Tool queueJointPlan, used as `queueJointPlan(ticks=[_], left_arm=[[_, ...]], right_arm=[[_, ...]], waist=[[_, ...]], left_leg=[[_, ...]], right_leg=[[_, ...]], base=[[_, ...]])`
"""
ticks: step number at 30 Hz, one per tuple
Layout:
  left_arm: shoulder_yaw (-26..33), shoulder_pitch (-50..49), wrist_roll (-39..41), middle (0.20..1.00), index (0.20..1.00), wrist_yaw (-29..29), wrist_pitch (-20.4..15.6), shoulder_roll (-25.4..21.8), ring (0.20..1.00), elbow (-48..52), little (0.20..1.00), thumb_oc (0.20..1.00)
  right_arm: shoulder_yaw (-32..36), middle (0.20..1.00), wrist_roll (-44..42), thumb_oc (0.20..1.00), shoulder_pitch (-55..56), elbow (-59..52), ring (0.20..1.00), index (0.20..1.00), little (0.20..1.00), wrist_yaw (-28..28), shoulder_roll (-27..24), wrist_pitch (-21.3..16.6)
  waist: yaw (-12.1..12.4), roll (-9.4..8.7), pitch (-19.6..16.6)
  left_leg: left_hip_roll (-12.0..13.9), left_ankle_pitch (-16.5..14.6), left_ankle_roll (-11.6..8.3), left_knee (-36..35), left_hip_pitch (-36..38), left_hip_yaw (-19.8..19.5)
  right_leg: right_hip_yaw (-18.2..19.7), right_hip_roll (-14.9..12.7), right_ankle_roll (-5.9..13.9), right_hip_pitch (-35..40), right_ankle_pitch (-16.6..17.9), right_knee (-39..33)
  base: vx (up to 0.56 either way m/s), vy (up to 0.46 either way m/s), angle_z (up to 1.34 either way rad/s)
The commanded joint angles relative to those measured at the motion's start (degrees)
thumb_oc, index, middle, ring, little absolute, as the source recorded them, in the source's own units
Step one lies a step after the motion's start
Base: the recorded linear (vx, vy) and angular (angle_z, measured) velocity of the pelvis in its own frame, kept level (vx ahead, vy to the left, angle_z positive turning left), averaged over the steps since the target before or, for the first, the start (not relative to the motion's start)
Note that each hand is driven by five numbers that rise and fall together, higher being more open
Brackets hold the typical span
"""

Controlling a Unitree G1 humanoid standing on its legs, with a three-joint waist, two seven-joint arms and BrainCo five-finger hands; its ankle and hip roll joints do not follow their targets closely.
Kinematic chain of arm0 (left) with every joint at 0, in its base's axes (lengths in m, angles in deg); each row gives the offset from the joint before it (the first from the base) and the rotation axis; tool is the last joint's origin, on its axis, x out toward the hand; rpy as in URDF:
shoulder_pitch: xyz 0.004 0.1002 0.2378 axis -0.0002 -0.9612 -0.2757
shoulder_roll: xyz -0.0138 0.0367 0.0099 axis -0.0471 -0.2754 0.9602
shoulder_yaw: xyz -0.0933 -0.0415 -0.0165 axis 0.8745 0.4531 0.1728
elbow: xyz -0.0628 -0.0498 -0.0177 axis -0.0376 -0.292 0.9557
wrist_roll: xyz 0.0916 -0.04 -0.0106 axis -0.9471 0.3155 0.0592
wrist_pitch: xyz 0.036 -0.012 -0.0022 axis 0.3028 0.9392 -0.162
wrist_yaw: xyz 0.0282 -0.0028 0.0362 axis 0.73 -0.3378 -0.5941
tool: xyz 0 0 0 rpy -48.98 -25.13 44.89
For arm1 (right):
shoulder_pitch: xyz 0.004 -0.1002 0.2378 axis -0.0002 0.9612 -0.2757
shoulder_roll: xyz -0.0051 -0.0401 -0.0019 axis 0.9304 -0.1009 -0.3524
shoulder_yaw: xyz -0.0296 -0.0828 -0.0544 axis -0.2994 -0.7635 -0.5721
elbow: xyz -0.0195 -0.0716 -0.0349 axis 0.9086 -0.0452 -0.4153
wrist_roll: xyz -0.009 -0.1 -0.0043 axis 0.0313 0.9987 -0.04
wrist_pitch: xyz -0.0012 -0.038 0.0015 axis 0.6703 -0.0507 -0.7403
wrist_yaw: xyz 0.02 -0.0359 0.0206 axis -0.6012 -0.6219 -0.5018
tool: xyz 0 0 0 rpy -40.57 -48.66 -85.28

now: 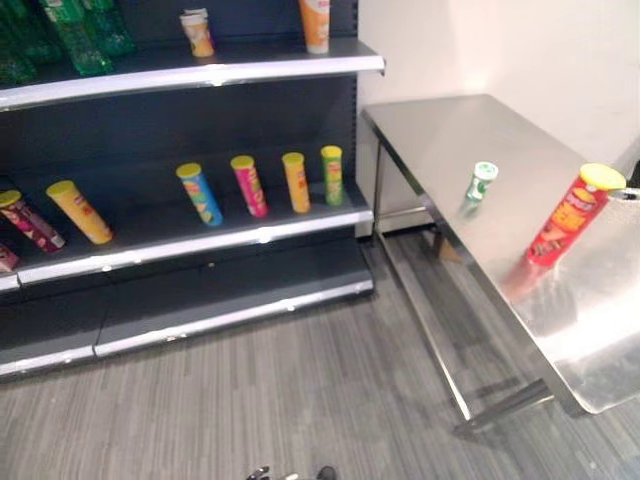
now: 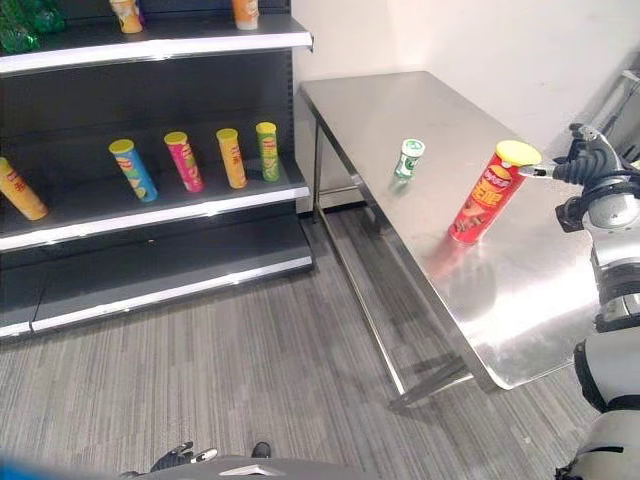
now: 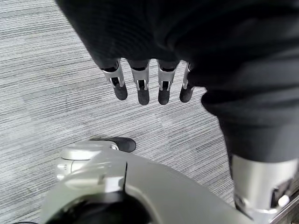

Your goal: Put the goods on the table back onto the shelves and tidy them up.

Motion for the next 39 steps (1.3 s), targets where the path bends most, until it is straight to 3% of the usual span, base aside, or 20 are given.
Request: queueJointPlan(ticks=[1,25,26,29,39], left_arm=[[-3.25,1.49,1.18,1.000,1.000,0.62,-0.42,-2.43,1.000,-1.52,1.000,1.000],[-4.83,2.00,1.23,1.000,1.000,-0.19,-0.42,-2.47,1.000,0.21,1.000,1.000],[-4.80,1.89,1.34,1.000,1.000,-0.15,-0.42,-2.51,1.000,0.38,1.000,1.000],[-4.87,1.59,1.31,1.000,1.000,0.01,-0.40,-2.53,1.000,0.49,1.000,1.000],[-4.24,1.53,1.42,1.000,1.000,-0.27,-0.42,-2.30,1.000,0.07,1.000,1.000]], right_arm=[[-4.43,1.000,0.45,1.000,-6.05,0.52,1.000,1.000,1.000,-0.42,-1.08,-1.11],[-6.71,1.000,4.01,1.000,-10.79,7.82,1.000,1.000,1.000,1.40,1.62,0.17],[-6.99,0.740,4.14,0.740,-11.03,8.13,0.740,0.740,0.740,1.29,1.71,0.20],[-7.70,0.200,4.99,0.200,-11.44,9.16,0.200,0.200,0.200,0.63,2.00,0.60],[-7.31,0.200,5.43,0.200,-10.34,7.64,0.200,0.200,0.200,1.25,1.96,0.58]], waist=[[1.60,-2.40,-1.52],[3.19,-1.85,-1.24],[3.22,-1.84,-1.23],[3.19,-1.89,-1.27],[2.44,-2.40,-1.07]], left_leg=[[3.38,2.07,-5.77,0.25,-1.57,1.19],[2.69,2.12,-5.54,0.25,-2.45,-0.69],[2.70,2.09,-5.52,0.25,-2.38,-0.60],[2.73,1.95,-5.41,0.25,-2.18,-0.53],[2.73,1.50,-5.07,0.25,-1.71,-0.15]], right_leg=[[2.20,-2.87,3.13,0.70,-1.73,2.90],[0.12,-2.36,2.73,1.18,-2.74,2.74],[0.19,-2.38,2.74,1.17,-2.75,2.77],[0.26,-2.36,2.72,1.21,-2.89,2.83],[0.86,-2.35,2.70,1.22,-2.85,2.96]], base=[[0.04,-0.027,0.19],[0.02,-0.014,0.05],[0.00,0.000,0.00],[0.00,0.000,0.00],[0.00,0.000,0.00]])
